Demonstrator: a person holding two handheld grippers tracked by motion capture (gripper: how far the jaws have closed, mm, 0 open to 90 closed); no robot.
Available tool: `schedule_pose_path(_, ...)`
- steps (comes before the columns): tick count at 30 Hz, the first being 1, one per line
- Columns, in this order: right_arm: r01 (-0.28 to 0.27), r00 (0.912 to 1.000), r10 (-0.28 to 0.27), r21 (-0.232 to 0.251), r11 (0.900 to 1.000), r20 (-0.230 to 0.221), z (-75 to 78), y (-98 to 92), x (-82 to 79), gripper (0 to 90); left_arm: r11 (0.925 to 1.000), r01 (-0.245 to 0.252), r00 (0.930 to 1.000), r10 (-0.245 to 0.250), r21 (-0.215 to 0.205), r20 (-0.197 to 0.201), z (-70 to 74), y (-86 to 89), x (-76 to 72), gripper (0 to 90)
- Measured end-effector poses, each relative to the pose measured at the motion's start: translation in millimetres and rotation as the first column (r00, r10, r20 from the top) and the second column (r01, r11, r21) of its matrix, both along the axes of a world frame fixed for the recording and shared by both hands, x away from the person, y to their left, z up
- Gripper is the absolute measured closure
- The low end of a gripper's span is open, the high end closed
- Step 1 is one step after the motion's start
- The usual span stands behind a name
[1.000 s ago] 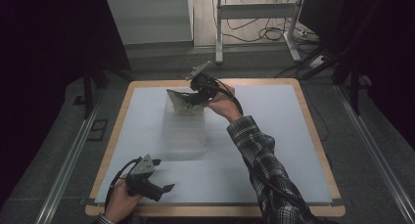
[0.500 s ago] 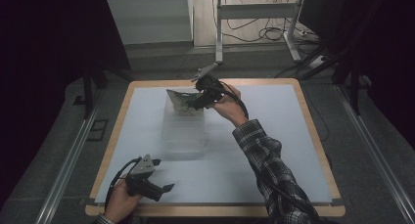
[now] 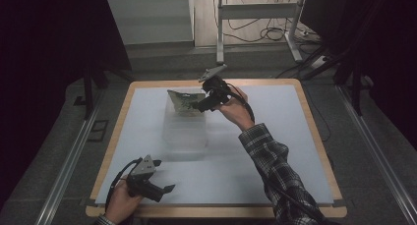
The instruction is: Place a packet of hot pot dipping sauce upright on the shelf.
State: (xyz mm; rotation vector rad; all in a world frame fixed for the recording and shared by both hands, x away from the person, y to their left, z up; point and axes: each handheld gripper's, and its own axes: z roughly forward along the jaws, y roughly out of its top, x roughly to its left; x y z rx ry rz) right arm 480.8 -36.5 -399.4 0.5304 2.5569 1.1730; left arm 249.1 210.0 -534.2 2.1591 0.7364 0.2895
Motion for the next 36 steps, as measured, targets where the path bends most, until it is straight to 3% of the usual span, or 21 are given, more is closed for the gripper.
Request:
schedule_pose_path(8,0.013,0.9999,-0.013,0.007,1.000,0.007,0.3,-9.3,-5.8,7.7,1.0000,0.000,1.0000,0.000,0.000,0.001,-0.2,-0.4,0.0,0.2)
schedule_pose_path(20,0.025,0.9989,-0.023,0.036,0.999,-0.042,-4.0,-24.7,-11.2,0.8,1.0000,0.000,1.0000,0.000,0.003,0.000,-0.5,-0.5,0.2,0.2)
schedule_pose_path(36,0.047,0.9966,-0.041,0.085,0.995,-0.072,-11.3,-48.3,-25.5,0.0,0.9999,0.002,1.0000,-0.002,0.012,-0.001,-1.1,-1.0,0.5,0.2)
